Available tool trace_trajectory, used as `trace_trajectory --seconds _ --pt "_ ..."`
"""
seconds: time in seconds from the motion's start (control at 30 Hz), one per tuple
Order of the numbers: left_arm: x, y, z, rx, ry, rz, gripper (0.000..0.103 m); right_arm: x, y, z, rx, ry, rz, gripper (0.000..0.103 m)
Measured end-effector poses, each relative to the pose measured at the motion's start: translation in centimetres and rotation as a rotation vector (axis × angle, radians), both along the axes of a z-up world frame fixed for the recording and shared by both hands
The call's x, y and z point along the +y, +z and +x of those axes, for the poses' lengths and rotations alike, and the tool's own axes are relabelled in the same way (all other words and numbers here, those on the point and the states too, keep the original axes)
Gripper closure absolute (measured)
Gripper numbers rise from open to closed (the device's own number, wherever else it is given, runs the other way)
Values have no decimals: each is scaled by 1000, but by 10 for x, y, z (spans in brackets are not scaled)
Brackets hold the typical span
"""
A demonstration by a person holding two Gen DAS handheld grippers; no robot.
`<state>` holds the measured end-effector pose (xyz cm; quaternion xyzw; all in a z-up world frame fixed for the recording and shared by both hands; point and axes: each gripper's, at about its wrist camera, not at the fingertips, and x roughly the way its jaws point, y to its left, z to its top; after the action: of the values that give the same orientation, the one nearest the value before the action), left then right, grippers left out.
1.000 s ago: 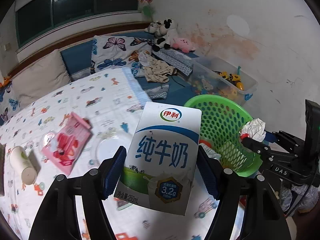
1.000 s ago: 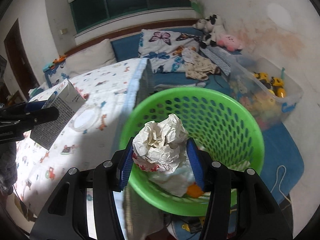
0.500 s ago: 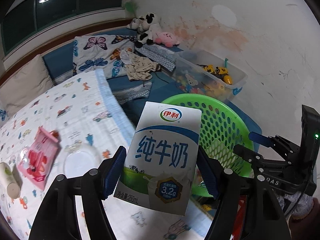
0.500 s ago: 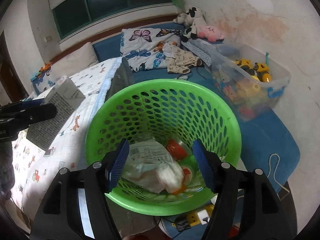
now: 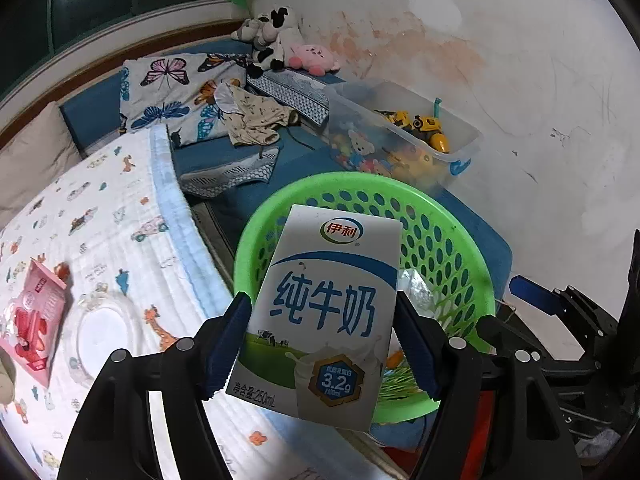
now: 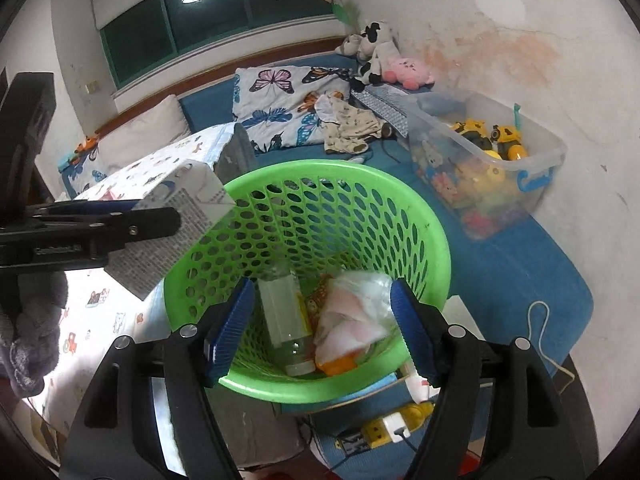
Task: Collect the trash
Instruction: 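Carry the carton and crumpled paper over the green basket and open both tools, then move both open tools back over the bed toward the remaining items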
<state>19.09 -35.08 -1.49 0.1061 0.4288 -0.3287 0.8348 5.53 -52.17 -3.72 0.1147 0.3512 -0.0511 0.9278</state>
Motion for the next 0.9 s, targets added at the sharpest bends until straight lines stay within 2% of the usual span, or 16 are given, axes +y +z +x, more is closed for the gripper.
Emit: trace_trajectory --seconds 0.13,0.2,0.4,0.6,0.9 --pt "-5 -2 -2 10 -9 0 32 0 1 -3 -3 -2 0 32" --pt "-5 -1 -4 9 -17 -11 25 1 2 -4 -4 -1 2 32" --pt "3 7 -12 -17 -10 -23 25 5 4 -6 -11 3 1 32" --pt "36 17 -14 -54 51 -21 25 21 11 -5 -24 34 0 32" --pt "110 23 -9 -103 186 13 25 59 17 12 -23 108 3 32"
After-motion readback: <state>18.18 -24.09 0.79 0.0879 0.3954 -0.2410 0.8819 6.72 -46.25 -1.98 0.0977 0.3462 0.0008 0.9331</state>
